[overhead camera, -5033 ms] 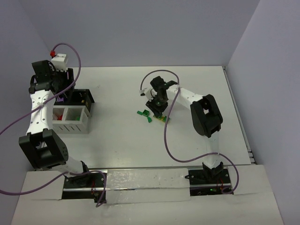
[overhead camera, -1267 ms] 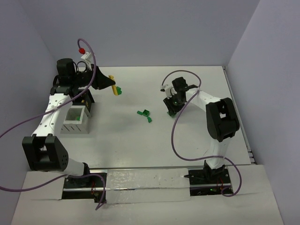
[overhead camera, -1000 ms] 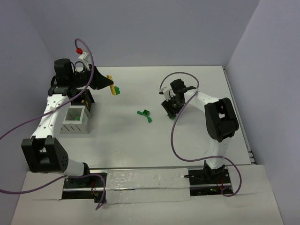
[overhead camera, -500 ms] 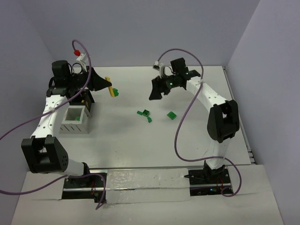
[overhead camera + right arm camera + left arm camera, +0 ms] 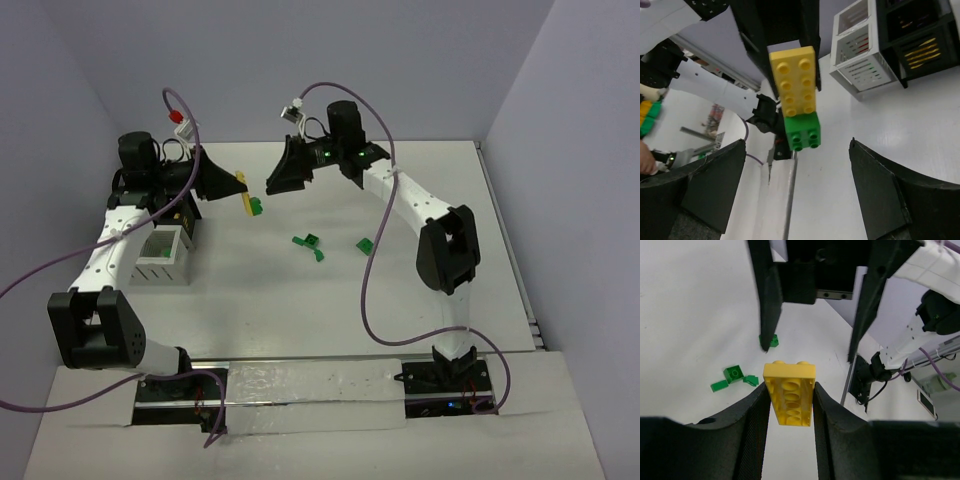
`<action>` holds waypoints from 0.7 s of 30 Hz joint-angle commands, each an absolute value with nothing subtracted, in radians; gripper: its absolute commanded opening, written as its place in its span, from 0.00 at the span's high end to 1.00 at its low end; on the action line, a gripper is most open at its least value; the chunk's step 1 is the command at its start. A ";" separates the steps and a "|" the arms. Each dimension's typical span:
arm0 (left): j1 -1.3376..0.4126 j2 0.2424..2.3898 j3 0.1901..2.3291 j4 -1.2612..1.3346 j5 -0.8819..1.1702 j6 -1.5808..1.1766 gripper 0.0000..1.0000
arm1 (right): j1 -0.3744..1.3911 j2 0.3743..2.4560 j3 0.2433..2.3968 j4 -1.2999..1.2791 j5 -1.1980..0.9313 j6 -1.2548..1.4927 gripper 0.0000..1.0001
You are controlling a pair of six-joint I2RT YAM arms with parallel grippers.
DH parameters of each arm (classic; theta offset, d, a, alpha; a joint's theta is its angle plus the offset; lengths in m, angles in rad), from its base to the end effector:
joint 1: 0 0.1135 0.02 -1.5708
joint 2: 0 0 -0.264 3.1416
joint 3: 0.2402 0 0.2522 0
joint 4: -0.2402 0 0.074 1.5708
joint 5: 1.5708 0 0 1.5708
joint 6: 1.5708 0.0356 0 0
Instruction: Sort the legos into containers by color
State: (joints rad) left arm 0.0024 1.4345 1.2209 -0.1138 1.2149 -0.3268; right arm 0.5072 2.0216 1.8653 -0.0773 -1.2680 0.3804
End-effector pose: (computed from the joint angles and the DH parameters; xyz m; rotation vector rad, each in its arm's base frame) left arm 0.3181 -0.0326 0.3540 0.5537 1.8060 -1.3556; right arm 0.3931 0.2573 0.3527 -1.1060 1.6532 1.7255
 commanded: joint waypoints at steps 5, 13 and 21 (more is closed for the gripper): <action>-0.031 1.404 1.224 -0.009 1.278 -0.374 1.00 | 0.551 2.051 1.864 0.179 -1.364 0.600 0.09; -0.034 1.404 1.227 0.035 1.276 -0.409 1.00 | 0.568 2.051 1.855 0.006 -1.356 0.439 0.26; -0.034 1.411 1.244 0.048 1.269 -0.428 1.00 | 0.572 2.052 1.867 -0.083 -1.356 0.356 0.39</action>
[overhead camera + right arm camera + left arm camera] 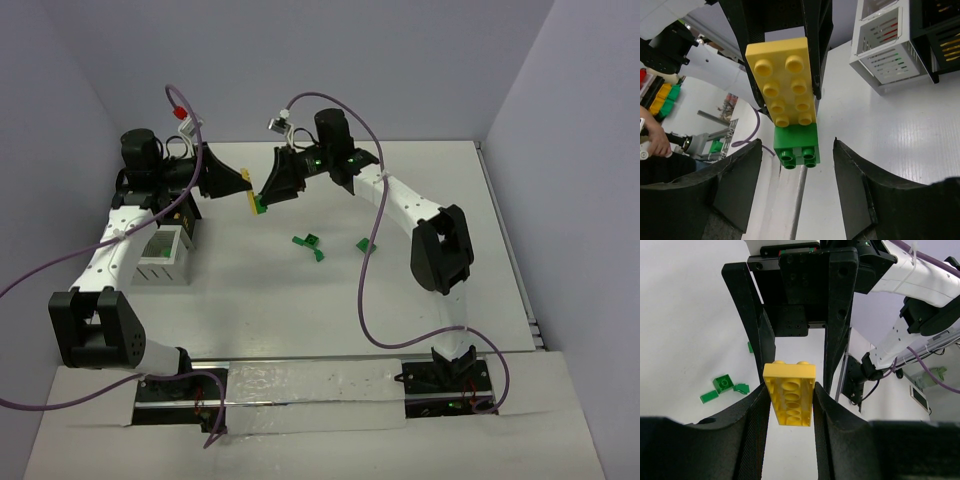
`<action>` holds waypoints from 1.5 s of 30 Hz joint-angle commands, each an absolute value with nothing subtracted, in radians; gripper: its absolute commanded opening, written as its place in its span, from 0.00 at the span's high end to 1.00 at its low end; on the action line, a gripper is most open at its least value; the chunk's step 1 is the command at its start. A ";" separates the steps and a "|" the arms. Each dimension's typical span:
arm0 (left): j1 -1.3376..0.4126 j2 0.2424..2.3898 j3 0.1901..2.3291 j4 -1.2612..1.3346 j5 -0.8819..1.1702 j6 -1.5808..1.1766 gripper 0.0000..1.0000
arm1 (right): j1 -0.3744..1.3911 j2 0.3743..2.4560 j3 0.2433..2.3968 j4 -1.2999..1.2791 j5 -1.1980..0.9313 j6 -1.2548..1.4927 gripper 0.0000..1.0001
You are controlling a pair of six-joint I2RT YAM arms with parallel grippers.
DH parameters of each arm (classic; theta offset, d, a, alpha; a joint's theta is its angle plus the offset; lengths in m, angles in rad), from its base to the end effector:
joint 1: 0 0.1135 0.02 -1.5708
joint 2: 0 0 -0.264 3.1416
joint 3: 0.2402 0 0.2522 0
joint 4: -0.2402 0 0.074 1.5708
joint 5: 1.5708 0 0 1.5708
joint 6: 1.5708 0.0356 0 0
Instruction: Sort the legos into containers by color
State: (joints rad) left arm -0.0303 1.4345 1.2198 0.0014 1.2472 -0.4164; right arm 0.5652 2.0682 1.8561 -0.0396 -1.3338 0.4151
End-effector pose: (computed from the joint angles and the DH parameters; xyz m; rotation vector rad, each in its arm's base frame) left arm 0.3185 -0.0434 0.3634 0.6046 1.7497 -1.4093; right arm 0.3850 0.2851 0.3321 -1.1901 1.6562 1.8444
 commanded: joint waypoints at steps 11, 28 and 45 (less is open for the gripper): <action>-0.034 1.424 1.261 0.037 1.259 -0.419 1.00 | 0.575 2.060 1.905 -0.141 -1.335 0.296 0.66; -0.008 1.456 1.356 -0.424 1.266 -0.050 1.00 | 0.485 1.992 1.862 -0.344 -1.286 0.109 1.00; 0.101 1.318 1.284 -0.302 0.570 -0.014 1.00 | 0.442 1.937 1.820 -0.536 -1.051 -0.126 1.00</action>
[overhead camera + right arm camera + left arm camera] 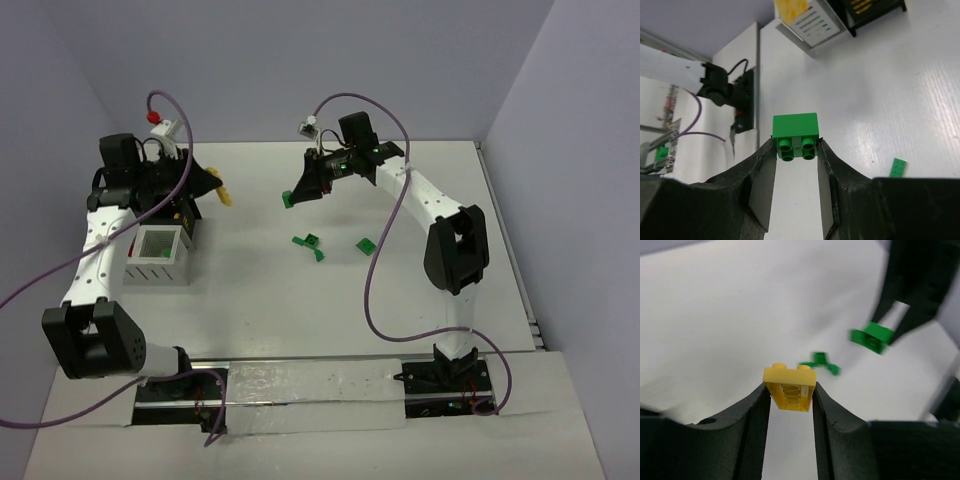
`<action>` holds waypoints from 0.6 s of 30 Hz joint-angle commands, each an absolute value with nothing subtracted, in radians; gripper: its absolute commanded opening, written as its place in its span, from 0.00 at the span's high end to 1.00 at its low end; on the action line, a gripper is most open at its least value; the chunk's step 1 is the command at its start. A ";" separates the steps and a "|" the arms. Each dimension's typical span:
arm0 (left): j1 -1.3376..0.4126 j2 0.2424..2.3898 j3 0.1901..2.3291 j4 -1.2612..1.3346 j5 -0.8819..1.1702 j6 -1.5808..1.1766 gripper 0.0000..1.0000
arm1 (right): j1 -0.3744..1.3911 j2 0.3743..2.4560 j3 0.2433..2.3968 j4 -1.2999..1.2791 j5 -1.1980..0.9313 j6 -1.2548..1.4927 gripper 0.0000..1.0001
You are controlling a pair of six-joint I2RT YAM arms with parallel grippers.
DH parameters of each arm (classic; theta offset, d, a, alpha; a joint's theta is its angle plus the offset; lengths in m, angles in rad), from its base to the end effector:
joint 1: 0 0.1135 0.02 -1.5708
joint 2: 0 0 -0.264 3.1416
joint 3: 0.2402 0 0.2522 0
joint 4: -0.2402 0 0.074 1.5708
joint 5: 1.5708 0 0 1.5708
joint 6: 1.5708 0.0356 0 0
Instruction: Sort the legos into containers by color
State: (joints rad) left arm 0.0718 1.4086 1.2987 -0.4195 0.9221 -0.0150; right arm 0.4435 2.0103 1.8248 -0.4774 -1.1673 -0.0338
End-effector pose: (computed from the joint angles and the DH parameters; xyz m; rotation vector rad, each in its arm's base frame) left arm 0.3111 -0.0061 0.3586 0.4621 1.9373 -0.9200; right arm 0.3956 0.2242 0.3121 -1.1176 1.8214 1.5170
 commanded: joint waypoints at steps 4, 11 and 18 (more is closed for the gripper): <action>0.128 1.280 1.238 -0.274 0.338 0.034 1.00 | 0.440 1.923 1.807 -0.538 -0.977 -0.135 1.00; 0.143 1.280 1.176 -0.206 0.165 0.056 1.00 | 0.440 1.901 1.781 -0.537 -0.930 -0.145 1.00; 0.161 1.303 1.128 -0.159 0.114 0.058 1.00 | 0.439 1.896 1.777 -0.543 -0.922 -0.158 1.00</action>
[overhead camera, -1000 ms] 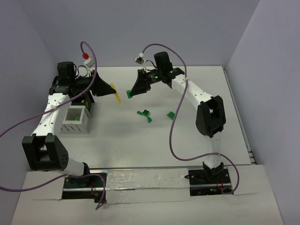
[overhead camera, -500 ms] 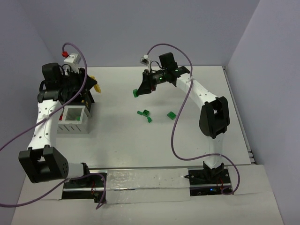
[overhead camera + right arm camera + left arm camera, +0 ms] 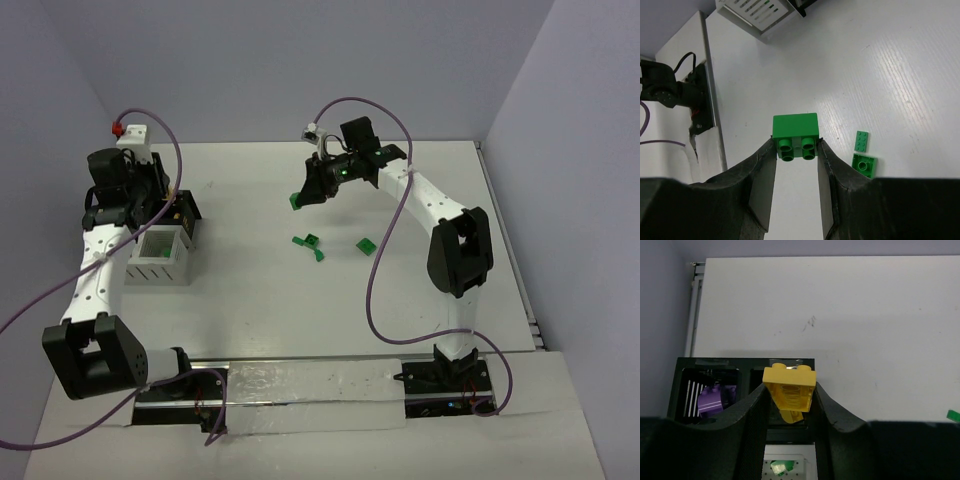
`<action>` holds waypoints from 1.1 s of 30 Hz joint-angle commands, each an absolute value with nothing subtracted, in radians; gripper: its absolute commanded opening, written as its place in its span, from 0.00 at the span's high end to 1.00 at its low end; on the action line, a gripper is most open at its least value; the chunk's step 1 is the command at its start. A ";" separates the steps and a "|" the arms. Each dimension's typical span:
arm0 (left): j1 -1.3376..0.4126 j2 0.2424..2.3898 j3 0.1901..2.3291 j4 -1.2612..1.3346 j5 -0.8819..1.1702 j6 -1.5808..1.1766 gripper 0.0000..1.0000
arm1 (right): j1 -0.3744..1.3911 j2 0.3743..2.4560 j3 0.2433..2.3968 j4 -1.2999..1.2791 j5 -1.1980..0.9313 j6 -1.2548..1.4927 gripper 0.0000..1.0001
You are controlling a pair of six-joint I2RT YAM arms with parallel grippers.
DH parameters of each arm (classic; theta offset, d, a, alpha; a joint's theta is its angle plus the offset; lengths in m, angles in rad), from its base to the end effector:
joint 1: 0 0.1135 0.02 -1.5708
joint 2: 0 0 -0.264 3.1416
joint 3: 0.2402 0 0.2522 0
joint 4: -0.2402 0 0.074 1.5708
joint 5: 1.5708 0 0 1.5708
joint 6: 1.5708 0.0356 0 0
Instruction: Sort the legos into containers by color
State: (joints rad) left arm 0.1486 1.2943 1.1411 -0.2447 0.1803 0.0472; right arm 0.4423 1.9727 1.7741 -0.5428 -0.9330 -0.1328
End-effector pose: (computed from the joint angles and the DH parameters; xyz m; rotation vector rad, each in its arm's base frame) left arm 0.2973 0.0381 0.3471 0.0182 1.9621 -0.0490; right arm 0.3904 0.2165 0.3027 -1.0809 1.9521 1.2317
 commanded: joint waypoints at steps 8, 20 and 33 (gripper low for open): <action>0.168 1.349 1.110 -0.124 0.124 0.046 0.94 | 0.439 1.907 1.797 -0.543 -0.921 -0.157 1.00; 0.184 1.386 1.087 -0.137 0.115 0.051 0.72 | 0.441 1.921 1.824 -0.514 -0.933 -0.148 1.00; 0.203 1.367 1.125 -0.175 0.293 0.026 0.37 | 0.473 1.947 1.862 -0.432 -0.949 -0.075 1.00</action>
